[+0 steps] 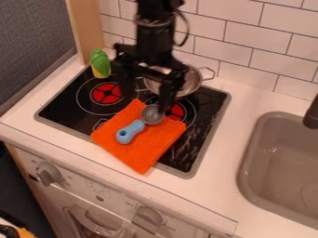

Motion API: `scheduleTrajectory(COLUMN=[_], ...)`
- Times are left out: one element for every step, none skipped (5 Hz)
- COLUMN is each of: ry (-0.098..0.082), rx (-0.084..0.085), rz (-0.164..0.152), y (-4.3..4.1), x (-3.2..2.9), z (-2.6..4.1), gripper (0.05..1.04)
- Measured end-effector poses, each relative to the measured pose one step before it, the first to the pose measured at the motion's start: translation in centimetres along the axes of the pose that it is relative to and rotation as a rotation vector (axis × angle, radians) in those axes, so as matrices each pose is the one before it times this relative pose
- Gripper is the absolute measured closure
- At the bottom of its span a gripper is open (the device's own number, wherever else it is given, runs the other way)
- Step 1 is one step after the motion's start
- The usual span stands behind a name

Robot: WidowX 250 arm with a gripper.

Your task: Moved the scoop to the upper of the left side burner

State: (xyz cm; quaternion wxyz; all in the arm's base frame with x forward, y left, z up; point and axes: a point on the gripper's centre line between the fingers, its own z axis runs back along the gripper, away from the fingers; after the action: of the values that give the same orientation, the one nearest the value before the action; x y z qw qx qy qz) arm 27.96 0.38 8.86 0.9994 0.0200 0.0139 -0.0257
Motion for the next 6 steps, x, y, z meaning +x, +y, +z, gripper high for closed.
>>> scheduleTrajectory(ry=[-0.0089,0.0098,0.0146,0.008,-0.0032,0.006], rx=[0.0182,-0.0119,-0.0083,0.0061,-0.0007,0.0084], rz=[-0.0346,0.0027,-0.0118,-0.0142,-0.0035,-0.0133], y=[0.823,0.603,-0.069,-0.042,-0.001,-0.492], x=[-0.47,0.37,0.486,0.706,0.099,-0.297], z=[-1.904,-3.04,-2.488,-0.657,0.058,0.037], gripper=[0.084,0.084,0.084,0.131,0.402,0.673])
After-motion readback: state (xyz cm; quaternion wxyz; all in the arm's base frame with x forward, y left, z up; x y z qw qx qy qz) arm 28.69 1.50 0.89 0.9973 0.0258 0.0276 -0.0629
